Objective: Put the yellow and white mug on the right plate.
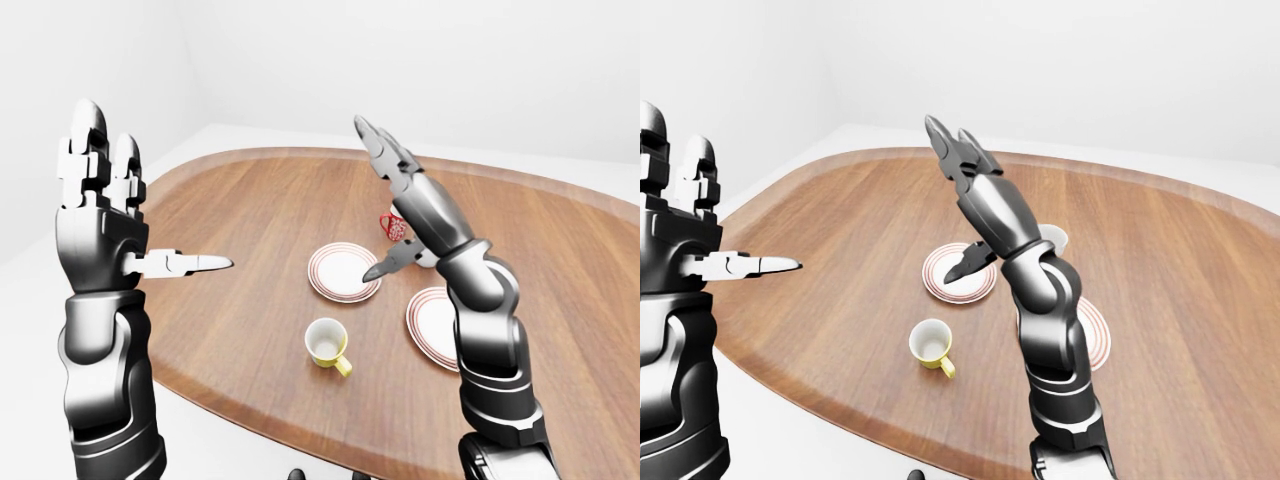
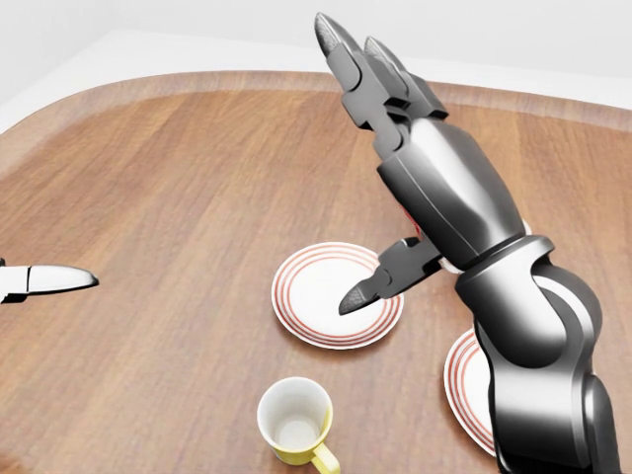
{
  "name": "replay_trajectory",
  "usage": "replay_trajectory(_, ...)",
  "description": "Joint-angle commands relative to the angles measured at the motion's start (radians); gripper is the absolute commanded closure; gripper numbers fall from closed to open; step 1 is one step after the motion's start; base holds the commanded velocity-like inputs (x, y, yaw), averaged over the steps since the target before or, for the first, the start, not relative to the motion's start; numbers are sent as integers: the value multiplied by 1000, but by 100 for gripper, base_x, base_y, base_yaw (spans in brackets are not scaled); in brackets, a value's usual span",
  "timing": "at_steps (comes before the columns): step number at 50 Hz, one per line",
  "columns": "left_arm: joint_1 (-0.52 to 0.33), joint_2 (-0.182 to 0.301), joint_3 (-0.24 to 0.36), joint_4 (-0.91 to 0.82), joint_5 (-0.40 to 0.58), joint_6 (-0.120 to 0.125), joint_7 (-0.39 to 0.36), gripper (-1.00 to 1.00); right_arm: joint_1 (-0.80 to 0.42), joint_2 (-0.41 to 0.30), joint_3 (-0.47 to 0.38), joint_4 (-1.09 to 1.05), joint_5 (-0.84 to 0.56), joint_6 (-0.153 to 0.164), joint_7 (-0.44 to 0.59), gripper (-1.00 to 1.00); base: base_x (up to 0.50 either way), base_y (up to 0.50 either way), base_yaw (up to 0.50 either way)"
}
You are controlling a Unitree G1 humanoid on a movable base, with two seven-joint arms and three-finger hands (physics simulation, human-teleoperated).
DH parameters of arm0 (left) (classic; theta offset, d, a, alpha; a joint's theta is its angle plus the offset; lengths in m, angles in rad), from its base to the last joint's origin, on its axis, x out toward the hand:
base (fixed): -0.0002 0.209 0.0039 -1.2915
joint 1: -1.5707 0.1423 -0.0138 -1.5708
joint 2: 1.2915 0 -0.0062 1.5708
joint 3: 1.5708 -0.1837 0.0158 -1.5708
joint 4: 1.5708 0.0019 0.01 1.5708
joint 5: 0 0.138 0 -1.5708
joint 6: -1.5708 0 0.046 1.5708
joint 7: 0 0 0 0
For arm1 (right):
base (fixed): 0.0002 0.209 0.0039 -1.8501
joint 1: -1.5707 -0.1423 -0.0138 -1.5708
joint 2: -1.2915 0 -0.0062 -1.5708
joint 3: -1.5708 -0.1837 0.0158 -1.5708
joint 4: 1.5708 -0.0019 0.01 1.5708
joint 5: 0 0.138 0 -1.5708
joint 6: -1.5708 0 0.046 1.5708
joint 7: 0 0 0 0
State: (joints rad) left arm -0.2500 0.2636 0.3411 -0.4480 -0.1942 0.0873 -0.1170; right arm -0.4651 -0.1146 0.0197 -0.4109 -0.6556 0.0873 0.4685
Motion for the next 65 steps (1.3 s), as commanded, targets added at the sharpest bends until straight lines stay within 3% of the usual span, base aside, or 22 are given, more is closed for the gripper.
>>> replay_trajectory(1, -1, 8, 5, 20, 1, 0, -2, -100, -47, 32, 26, 19, -180, 0, 103, -100, 0, 0, 0)
replay_trajectory(27, 4, 9, 12, 21, 0, 0, -7, -100, -104, 104, 68, 94, -397, 0, 201, -100, 0, 0, 0)
replay_trajectory(38, -4, 21, 27, 21, -13, 0, -4, -100, -56, 146, 104, 128, -454, 0, 206, -100, 0, 0, 0)
replay_trajectory(65, -10, 31, 35, 14, -27, 0, 3, -100, 11, 188, 139, 293, -428, 0, 39, -100, 0, 0, 0)
